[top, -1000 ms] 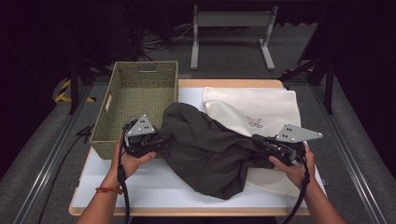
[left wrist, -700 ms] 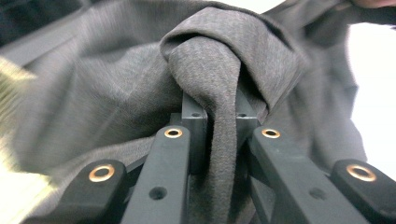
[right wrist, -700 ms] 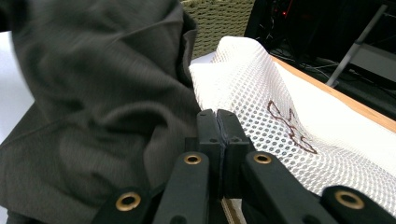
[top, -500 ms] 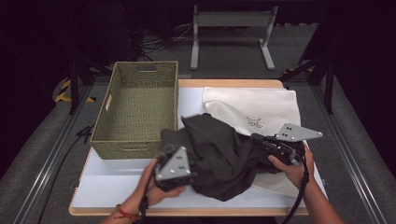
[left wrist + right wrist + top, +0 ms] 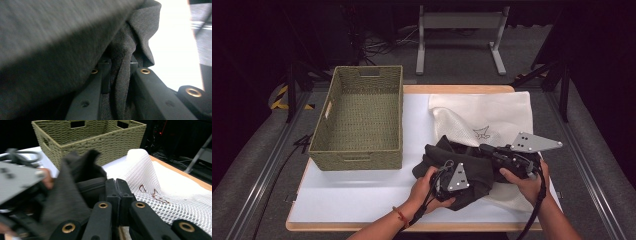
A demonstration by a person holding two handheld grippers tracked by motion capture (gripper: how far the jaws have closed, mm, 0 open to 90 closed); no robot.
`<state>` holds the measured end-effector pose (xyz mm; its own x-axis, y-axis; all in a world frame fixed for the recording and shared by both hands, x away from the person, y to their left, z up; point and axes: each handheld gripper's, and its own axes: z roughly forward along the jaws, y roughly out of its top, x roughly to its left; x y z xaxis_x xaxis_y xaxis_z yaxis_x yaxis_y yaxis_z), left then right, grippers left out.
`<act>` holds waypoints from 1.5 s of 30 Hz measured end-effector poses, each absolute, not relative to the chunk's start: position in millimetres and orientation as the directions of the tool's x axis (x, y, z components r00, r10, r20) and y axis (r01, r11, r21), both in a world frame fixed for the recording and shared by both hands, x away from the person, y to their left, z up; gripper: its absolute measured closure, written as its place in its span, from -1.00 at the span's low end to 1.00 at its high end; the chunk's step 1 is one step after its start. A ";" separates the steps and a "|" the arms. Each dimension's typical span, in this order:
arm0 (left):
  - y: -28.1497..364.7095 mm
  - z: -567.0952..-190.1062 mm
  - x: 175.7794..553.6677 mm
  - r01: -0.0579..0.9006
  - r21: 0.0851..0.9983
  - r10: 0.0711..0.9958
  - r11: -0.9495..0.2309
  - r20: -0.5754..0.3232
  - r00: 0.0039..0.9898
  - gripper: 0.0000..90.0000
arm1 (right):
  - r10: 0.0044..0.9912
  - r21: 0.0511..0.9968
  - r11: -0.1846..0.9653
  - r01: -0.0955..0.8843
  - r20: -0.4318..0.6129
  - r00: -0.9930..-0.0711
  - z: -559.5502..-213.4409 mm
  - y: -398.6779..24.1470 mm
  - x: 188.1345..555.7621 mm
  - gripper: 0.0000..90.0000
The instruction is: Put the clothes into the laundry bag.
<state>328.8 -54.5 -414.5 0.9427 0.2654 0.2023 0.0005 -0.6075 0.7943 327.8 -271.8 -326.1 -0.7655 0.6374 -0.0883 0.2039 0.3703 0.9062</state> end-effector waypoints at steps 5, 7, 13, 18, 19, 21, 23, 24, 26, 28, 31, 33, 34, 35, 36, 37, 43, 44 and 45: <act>-62.0 -416.4 342.8 0.044 0.829 0.359 -0.557 0.193 0.913 0.81 | 0.636 0.904 0.377 0.203 -0.092 -0.766 -325.6 -268.0 326.1 1.00; -63.8 -417.9 343.4 0.059 0.831 0.371 -0.553 0.182 0.911 0.77 | 0.641 0.902 0.377 0.210 -0.090 -0.762 -327.1 -268.0 327.2 1.00; -42.2 -404.8 326.4 0.015 0.853 0.214 -0.521 0.113 0.970 0.01 | 0.664 0.904 0.374 0.207 -0.105 -0.740 -327.1 -274.6 329.1 1.00; 0.4 -381.0 308.2 0.002 0.889 0.206 -0.459 0.104 0.973 -0.47 | 0.676 0.904 0.366 0.219 -0.096 -0.731 -328.5 -279.6 331.6 1.00; 8.8 -377.6 306.3 0.005 0.896 0.228 -0.444 0.108 0.968 -0.53 | 0.677 0.905 0.365 0.219 -0.096 -0.730 -328.3 -279.9 331.5 1.00; 20.3 -375.7 305.6 0.019 0.892 0.293 -0.451 0.128 0.947 -0.64 | 0.677 0.905 0.366 0.217 -0.099 -0.729 -327.6 -279.4 331.2 1.00; 25.8 -379.7 309.2 0.025 0.883 0.371 -0.469 0.170 0.913 -0.72 | 0.676 0.904 0.369 0.217 -0.101 -0.730 -327.3 -278.4 331.3 1.00; 27.0 -382.5 313.1 0.054 0.885 0.406 -0.462 0.157 0.900 -0.72 | 0.674 0.904 0.369 0.217 -0.099 -0.732 -327.4 -277.6 331.6 1.00; 24.7 -388.4 324.5 0.118 0.884 0.451 -0.452 0.112 0.885 -0.78 | 0.667 0.901 0.375 0.217 -0.100 -0.738 -328.0 -276.1 331.8 1.00; 18.0 -394.5 338.6 0.176 0.876 0.452 -0.450 0.053 0.890 -0.86 | 0.660 0.897 0.385 0.216 -0.104 -0.744 -329.0 -274.3 331.9 1.00; 1.5 -403.0 357.1 0.229 0.863 0.438 -0.451 -0.010 0.899 -0.92 | 0.648 0.891 0.395 0.222 -0.099 -0.756 -331.1 -271.7 332.8 1.00; -6.5 -406.5 360.2 0.222 0.857 0.430 -0.465 -0.001 0.903 -0.91 | 0.647 0.891 0.396 0.222 -0.099 -0.756 -331.4 -271.4 332.8 1.00; -12.2 -408.9 361.3 0.212 0.847 0.415 -0.487 0.011 0.910 -0.86 | 0.645 0.891 0.395 0.224 -0.095 -0.759 -331.9 -271.2 332.9 1.00; -22.1 -413.6 362.7 0.202 0.819 0.383 -0.537 0.023 0.924 -0.81 | 0.644 0.891 0.395 0.225 -0.094 -0.759 -332.1 -271.1 332.9 1.00; -28.2 -416.7 362.5 0.196 0.804 0.377 -0.561 0.037 0.926 -0.71 | 0.642 0.890 0.397 0.225 -0.094 -0.761 -332.3 -270.8 332.9 1.00; -37.1 -421.3 361.1 0.181 0.779 0.379 -0.600 0.078 0.922 -0.50 | 0.640 0.890 0.395 0.226 -0.091 -0.763 -332.5 -270.5 333.0 1.00; -42.1 -421.4 365.4 0.144 0.820 0.397 -0.554 0.108 0.912 0.58 | 0.612 0.897 0.384 0.219 -0.070 -0.788 -330.1 -261.7 329.9 1.00; -41.5 -420.7 364.0 0.138 0.828 0.401 -0.543 0.111 0.909 0.64 | 0.607 0.899 0.381 0.215 -0.068 -0.792 -328.9 -259.9 329.2 1.00; -40.9 -418.9 362.2 0.123 0.842 0.410 -0.525 0.123 0.904 0.66 | 0.603 0.901 0.378 0.213 -0.065 -0.795 -327.7 -257.9 328.9 1.00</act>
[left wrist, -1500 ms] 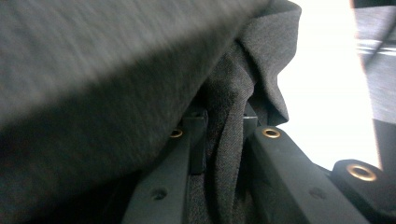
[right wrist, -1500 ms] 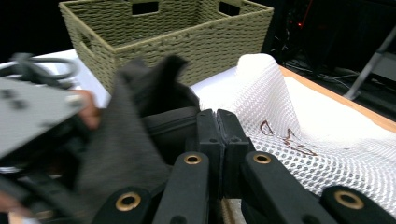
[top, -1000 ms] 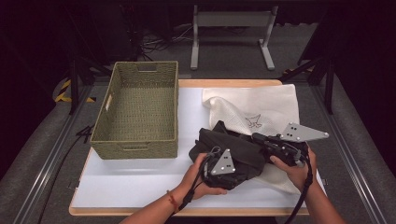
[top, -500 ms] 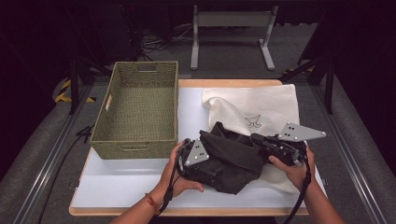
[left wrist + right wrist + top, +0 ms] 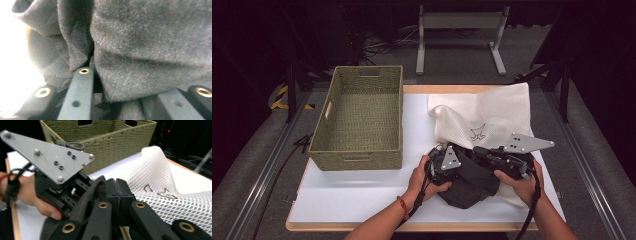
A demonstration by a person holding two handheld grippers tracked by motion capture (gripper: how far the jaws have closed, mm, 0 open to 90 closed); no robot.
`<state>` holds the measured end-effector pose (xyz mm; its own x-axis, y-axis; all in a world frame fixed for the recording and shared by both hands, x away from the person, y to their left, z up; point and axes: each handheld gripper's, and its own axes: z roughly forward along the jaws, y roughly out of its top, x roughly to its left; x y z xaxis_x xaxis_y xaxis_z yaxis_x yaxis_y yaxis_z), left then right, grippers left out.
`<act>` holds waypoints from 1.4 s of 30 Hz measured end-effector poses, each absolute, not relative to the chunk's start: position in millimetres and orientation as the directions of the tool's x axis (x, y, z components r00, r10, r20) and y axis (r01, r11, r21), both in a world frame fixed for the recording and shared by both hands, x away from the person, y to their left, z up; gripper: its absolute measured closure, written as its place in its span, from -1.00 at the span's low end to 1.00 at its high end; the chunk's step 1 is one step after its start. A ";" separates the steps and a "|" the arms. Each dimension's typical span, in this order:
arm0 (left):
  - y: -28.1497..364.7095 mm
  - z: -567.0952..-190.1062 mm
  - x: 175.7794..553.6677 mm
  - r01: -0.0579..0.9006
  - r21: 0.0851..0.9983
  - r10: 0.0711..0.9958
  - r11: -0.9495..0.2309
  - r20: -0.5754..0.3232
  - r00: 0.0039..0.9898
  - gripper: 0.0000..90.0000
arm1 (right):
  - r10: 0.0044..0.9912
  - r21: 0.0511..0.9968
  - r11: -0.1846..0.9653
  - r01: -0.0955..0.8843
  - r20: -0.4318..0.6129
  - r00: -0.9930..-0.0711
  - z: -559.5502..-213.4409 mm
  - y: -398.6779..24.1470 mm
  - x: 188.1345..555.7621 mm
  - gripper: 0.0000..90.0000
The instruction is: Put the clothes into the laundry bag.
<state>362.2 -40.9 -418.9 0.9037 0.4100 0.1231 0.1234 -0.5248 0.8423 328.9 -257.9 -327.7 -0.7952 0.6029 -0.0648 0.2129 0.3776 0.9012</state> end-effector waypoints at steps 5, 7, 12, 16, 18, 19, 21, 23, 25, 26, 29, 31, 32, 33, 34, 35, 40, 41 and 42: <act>-33.9 -398.6 353.1 0.101 0.890 0.451 -0.445 0.125 0.884 0.72 | 0.585 0.915 0.360 0.180 -0.071 -0.808 -316.3 -249.7 323.2 1.00; -30.5 -386.4 348.3 0.094 0.892 0.443 -0.442 0.126 0.888 0.72 | 0.577 0.920 0.355 0.167 -0.076 -0.813 -310.9 -246.9 320.0 1.00; -31.8 -374.8 344.4 0.069 0.892 0.447 -0.448 0.157 0.881 0.72 | 0.534 0.925 0.364 0.114 -0.107 -0.838 -291.4 -233.3 308.3 1.00; -34.9 -377.5 353.9 0.112 0.912 0.490 -0.396 0.107 0.865 0.72 | 0.531 0.926 0.363 0.103 -0.115 -0.840 -284.4 -228.0 302.6 1.00; -38.1 -381.7 360.4 0.115 0.920 0.529 -0.374 0.110 0.841 0.71 | 0.537 0.932 0.345 0.106 -0.103 -0.837 -283.4 -229.2 302.2 1.00; -38.2 -385.6 368.2 0.146 0.933 0.567 -0.329 0.071 0.821 0.71 | 0.540 0.930 0.350 0.113 -0.102 -0.836 -284.4 -229.8 302.7 1.00; -39.4 -388.5 373.6 0.148 0.942 0.596 -0.303 0.066 0.800 0.71 | 0.538 0.927 0.357 0.113 -0.105 -0.836 -287.6 -232.3 303.2 1.00; -41.4 -392.3 381.0 0.163 0.938 0.616 -0.306 0.064 0.785 0.70 | 0.550 0.919 0.374 0.126 -0.110 -0.828 -293.0 -236.1 304.5 1.00; -42.4 -397.4 386.6 0.188 0.935 0.629 -0.301 0.046 0.776 0.65 | 0.565 0.903 0.405 0.140 -0.128 -0.815 -301.9 -239.2 307.3 1.00; -42.4 -397.4 386.6 0.188 0.935 0.629 -0.301 0.046 0.776 0.62 | 0.565 0.903 0.405 0.140 -0.128 -0.815 -301.9 -239.2 307.3 1.00; -36.8 -405.8 389.1 0.201 0.922 0.552 -0.332 0.017 0.834 0.29 | 0.575 0.869 0.458 0.185 -0.132 -0.807 -323.5 -246.2 312.3 1.00; -29.3 -406.2 385.6 0.196 0.912 0.503 -0.360 0.012 0.864 -0.08 | 0.579 0.865 0.461 0.197 -0.125 -0.806 -329.3 -249.3 312.2 1.00; -23.7 -406.1 382.9 0.195 0.911 0.493 -0.362 0.009 0.870 -0.20 | 0.577 0.864 0.462 0.200 -0.121 -0.808 -331.6 -251.3 311.8 1.00; -23.7 -406.1 382.9 0.195 0.911 0.493 -0.362 0.009 0.870 -0.28 | 0.577 0.864 0.462 0.200 -0.121 -0.808 -331.6 -251.3 311.8 1.00; -16.1 -405.9 380.2 0.201 0.913 0.467 -0.355 -0.012 0.884 -0.41 | 0.575 0.865 0.457 0.205 -0.112 -0.810 -335.0 -255.0 309.8 1.00; -10.7 -405.3 377.8 0.208 0.907 0.458 -0.365 -0.019 0.889 -0.41 | 0.575 0.865 0.457 0.205 -0.112 -0.810 -335.0 -255.0 309.8 1.00; 15.0 -398.5 357.6 0.171 0.903 0.383 -0.395 -0.007 0.924 -0.69 | 0.576 0.863 0.462 0.206 -0.115 -0.809 -339.1 -257.1 306.7 1.00; 17.7 -397.4 352.1 0.155 0.897 0.374 -0.414 0.012 0.928 -0.69 | 0.576 0.863 0.460 0.208 -0.112 -0.810 -339.7 -258.0 306.4 1.00; 19.5 -397.3 346.8 0.140 0.884 0.372 -0.445 0.041 0.927 -0.71 | 0.577 0.865 0.455 0.209 -0.108 -0.809 -340.1 -258.6 306.2 1.00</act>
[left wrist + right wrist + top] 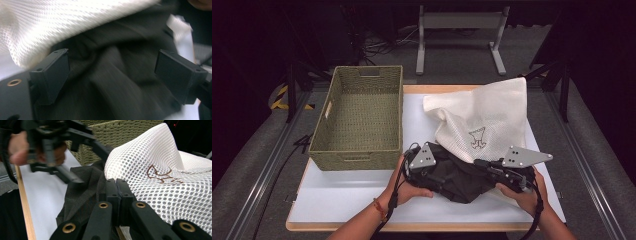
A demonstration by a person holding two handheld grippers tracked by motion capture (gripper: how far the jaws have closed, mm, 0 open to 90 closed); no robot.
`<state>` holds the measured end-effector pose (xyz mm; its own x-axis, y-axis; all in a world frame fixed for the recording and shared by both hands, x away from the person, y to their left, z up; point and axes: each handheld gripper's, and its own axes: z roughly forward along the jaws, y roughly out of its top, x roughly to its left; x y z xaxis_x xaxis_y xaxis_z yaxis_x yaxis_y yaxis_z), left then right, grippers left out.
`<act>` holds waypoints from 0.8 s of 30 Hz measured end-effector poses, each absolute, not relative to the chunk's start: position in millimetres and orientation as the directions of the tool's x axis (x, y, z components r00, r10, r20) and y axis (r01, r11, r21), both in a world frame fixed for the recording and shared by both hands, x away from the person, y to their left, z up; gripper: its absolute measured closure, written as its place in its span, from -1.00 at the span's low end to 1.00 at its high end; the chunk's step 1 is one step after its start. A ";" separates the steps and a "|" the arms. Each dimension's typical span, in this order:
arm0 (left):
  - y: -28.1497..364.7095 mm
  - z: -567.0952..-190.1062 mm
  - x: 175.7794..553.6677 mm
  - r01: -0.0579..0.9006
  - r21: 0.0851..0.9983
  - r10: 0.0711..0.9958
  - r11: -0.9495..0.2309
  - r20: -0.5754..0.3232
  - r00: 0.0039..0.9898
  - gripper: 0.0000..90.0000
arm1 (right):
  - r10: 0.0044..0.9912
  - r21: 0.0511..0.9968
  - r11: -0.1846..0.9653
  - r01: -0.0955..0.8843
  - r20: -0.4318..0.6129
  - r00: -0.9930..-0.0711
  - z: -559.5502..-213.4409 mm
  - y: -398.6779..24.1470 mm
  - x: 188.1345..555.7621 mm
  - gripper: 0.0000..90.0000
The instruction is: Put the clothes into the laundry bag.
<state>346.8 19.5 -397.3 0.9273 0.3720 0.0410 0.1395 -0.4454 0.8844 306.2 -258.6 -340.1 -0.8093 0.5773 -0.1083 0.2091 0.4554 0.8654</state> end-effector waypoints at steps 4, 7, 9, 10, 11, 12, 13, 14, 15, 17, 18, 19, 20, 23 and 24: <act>11.6 -417.8 334.1 0.158 0.814 0.337 -0.559 0.049 0.940 -0.72 | 0.583 0.870 0.447 0.209 -0.107 -0.806 -338.6 -260.1 304.8 1.00; -3.1 -434.9 337.5 0.171 0.784 0.329 -0.596 0.044 0.943 -0.79 | 0.579 0.867 0.450 0.215 -0.100 -0.810 -339.8 -260.5 305.4 1.00; -8.6 -438.7 340.8 0.188 0.776 0.336 -0.602 0.033 0.941 -0.79 | 0.577 0.864 0.454 0.218 -0.098 -0.811 -340.8 -260.0 305.6 1.00; -15.9 -443.2 345.6 0.198 0.768 0.352 -0.609 0.039 0.935 -0.79 | 0.577 0.862 0.456 0.220 -0.098 -0.811 -342.0 -259.4 306.0 0.99; -19.4 -445.7 348.9 0.193 0.770 0.356 -0.608 0.047 0.933 -0.76 | 0.573 0.857 0.466 0.221 -0.102 -0.813 -344.8 -258.2 307.0 1.00; -21.5 -447.4 351.2 0.201 0.770 0.367 -0.605 0.045 0.929 -0.76 | 0.573 0.857 0.466 0.221 -0.102 -0.813 -344.8 -258.2 307.0 1.00; -24.6 -449.8 354.1 0.217 0.770 0.383 -0.600 0.038 0.923 -0.62 | 0.572 0.854 0.470 0.224 -0.101 -0.814 -346.5 -258.0 307.4 0.99; -28.3 -451.0 355.9 0.221 0.770 0.397 -0.599 0.045 0.917 -0.47 | 0.570 0.852 0.472 0.227 -0.099 -0.816 -347.3 -258.1 307.8 0.99; -29.1 -449.9 356.6 0.212 0.769 0.403 -0.603 0.064 0.913 -0.30 | 0.568 0.851 0.473 0.229 -0.096 -0.817 -348.0 -258.3 308.1 0.99; -29.8 -448.2 360.1 0.214 0.776 0.405 -0.593 0.058 0.912 0.01 | 0.564 0.851 0.470 0.235 -0.085 -0.821 -350.0 -258.1 308.5 0.99; -29.8 -448.2 360.1 0.214 0.776 0.405 -0.593 0.058 0.912 0.22 | 0.564 0.851 0.470 0.235 -0.085 -0.821 -350.0 -258.1 308.5 0.99; -29.7 -446.4 361.2 0.217 0.784 0.416 -0.581 0.057 0.908 0.22 | 0.561 0.847 0.476 0.235 -0.087 -0.823 -351.1 -257.2 308.5 1.00; -29.7 -445.5 361.4 0.210 0.786 0.413 -0.581 0.062 0.908 0.50 | 0.558 0.846 0.479 0.235 -0.086 -0.826 -352.7 -254.8 308.2 1.00; -26.6 -442.1 359.3 0.200 0.804 0.417 -0.560 0.066 0.906 0.72 | 0.548 0.847 0.482 0.224 -0.092 -0.832 -350.9 -249.5 305.7 1.00; -23.8 -439.6 357.3 0.194 0.818 0.421 -0.542 0.065 0.905 0.73 | 0.545 0.848 0.483 0.220 -0.095 -0.833 -349.6 -248.5 304.9 1.00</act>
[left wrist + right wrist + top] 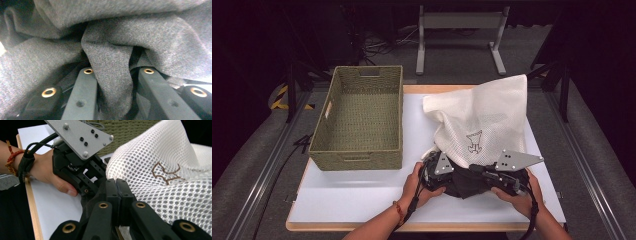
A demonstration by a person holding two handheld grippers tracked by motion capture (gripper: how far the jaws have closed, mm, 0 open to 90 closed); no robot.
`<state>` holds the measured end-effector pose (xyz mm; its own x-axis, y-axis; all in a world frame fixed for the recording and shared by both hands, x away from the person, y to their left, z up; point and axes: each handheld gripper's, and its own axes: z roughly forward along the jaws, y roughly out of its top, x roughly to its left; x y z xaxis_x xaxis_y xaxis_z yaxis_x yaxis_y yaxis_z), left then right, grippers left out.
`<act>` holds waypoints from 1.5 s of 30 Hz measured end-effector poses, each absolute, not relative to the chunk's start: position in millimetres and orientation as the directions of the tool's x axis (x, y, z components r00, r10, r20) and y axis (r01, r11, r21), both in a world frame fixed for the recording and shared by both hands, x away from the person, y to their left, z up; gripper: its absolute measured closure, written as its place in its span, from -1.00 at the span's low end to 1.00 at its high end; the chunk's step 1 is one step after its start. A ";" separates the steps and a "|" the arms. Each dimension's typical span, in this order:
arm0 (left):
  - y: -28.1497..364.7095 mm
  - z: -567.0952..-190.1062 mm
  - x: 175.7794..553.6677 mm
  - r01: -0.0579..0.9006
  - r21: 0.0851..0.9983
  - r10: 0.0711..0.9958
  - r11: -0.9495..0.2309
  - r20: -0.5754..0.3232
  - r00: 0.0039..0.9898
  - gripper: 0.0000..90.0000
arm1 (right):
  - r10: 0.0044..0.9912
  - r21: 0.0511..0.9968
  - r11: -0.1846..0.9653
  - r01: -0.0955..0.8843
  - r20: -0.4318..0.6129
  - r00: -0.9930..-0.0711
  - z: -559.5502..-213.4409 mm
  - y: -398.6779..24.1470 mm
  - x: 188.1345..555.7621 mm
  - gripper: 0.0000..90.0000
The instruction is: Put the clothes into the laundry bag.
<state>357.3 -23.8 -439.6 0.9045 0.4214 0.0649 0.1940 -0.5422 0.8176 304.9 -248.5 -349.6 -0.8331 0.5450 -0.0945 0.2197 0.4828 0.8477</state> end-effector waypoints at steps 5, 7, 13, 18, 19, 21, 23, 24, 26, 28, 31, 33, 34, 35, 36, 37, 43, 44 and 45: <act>-9.0 -418.5 342.3 0.143 0.847 0.424 -0.512 0.105 0.900 0.77 | 0.536 0.871 0.454 0.187 -0.099 -0.839 -336.4 -241.5 301.6 1.00; -3.5 -408.7 337.2 0.131 0.862 0.425 -0.490 0.104 0.899 0.77 | 0.525 0.878 0.452 0.158 -0.118 -0.843 -327.8 -236.1 298.3 1.00; 10.8 -376.9 312.4 0.056 0.901 0.436 -0.430 0.153 0.887 0.77 | 0.498 0.894 0.441 0.082 -0.168 -0.851 -295.8 -223.9 287.5 1.00; 10.2 -359.6 300.2 0.017 0.903 0.426 -0.430 0.187 0.885 0.77 | 0.487 0.911 0.409 0.056 -0.166 -0.858 -279.6 -223.8 280.9 1.00; 8.1 -359.0 300.5 0.008 0.899 0.420 -0.438 0.197 0.886 0.77 | 0.490 0.913 0.405 0.053 -0.167 -0.856 -278.4 -224.5 279.6 1.00; -0.7 -363.1 303.9 -0.004 0.892 0.417 -0.452 0.215 0.883 0.77 | 0.490 0.915 0.400 0.055 -0.162 -0.857 -278.3 -226.3 278.7 1.00; -5.1 -366.5 308.0 0.004 0.894 0.420 -0.449 0.207 0.884 0.77 | 0.495 0.914 0.401 0.059 -0.162 -0.853 -280.1 -227.4 278.7 1.00; -11.5 -372.3 314.3 0.013 0.896 0.423 -0.445 0.197 0.884 0.77 | 0.497 0.911 0.406 0.074 -0.152 -0.854 -285.5 -229.0 280.0 1.00; -26.0 -386.7 330.4 0.039 0.905 0.451 -0.424 0.174 0.875 0.77 | 0.500 0.906 0.414 0.088 -0.145 -0.854 -290.6 -230.2 280.6 1.00; -30.4 -391.2 337.1 0.054 0.911 0.468 -0.408 0.158 0.870 0.77 | 0.503 0.904 0.418 0.092 -0.145 -0.852 -292.3 -230.9 280.6 1.00; -41.2 -401.2 360.1 0.069 0.930 0.531 -0.360 0.143 0.835 0.76 | 0.527 0.894 0.427 0.133 -0.127 -0.840 -303.4 -240.0 284.1 1.00; -43.1 -404.7 369.6 0.112 0.939 0.560 -0.326 0.097 0.823 0.76 | 0.542 0.888 0.431 0.158 -0.115 -0.833 -311.7 -245.6 287.9 1.00; -44.7 -406.2 371.6 0.117 0.939 0.565 -0.322 0.091 0.820 0.76 | 0.551 0.883 0.436 0.175 -0.108 -0.828 -317.0 -247.4 289.8 1.00; -45.8 -407.5 372.5 0.110 0.938 0.564 -0.329 0.102 0.819 0.75 | 0.557 0.877 0.442 0.189 -0.103 -0.824 -322.7 -248.8 292.0 1.00; -46.0 -408.9 372.7 0.115 0.938 0.566 -0.327 0.097 0.819 0.74 | 0.561 0.873 0.445 0.202 -0.096 -0.822 -328.0 -250.3 293.8 1.00; -45.9 -410.3 372.3 0.122 0.937 0.562 -0.328 0.090 0.822 0.73 | 0.566 0.868 0.449 0.214 -0.091 -0.819 -332.5 -251.7 295.5 1.00; -36.6 -418.1 368.7 0.120 0.929 0.487 -0.349 0.071 0.870 0.48 | 0.579 0.845 0.473 0.251 -0.083 -0.811 -347.7 -254.7 298.2 1.00; -34.2 -419.5 365.9 0.122 0.925 0.487 -0.361 0.075 0.870 0.48 | 0.579 0.845 0.473 0.251 -0.083 -0.811 -347.7 -254.7 298.2 1.00; -31.6 -419.9 363.2 0.112 0.918 0.479 -0.380 0.092 0.873 0.42 | 0.578 0.841 0.480 0.249 -0.090 -0.811 -349.0 -254.7 298.0 1.00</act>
<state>363.2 -31.6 -419.9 0.8731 0.4788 0.0917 0.1123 -0.3805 0.9180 298.0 -254.7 -349.0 -0.8107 0.5785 -0.0899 0.2493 0.4801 0.8411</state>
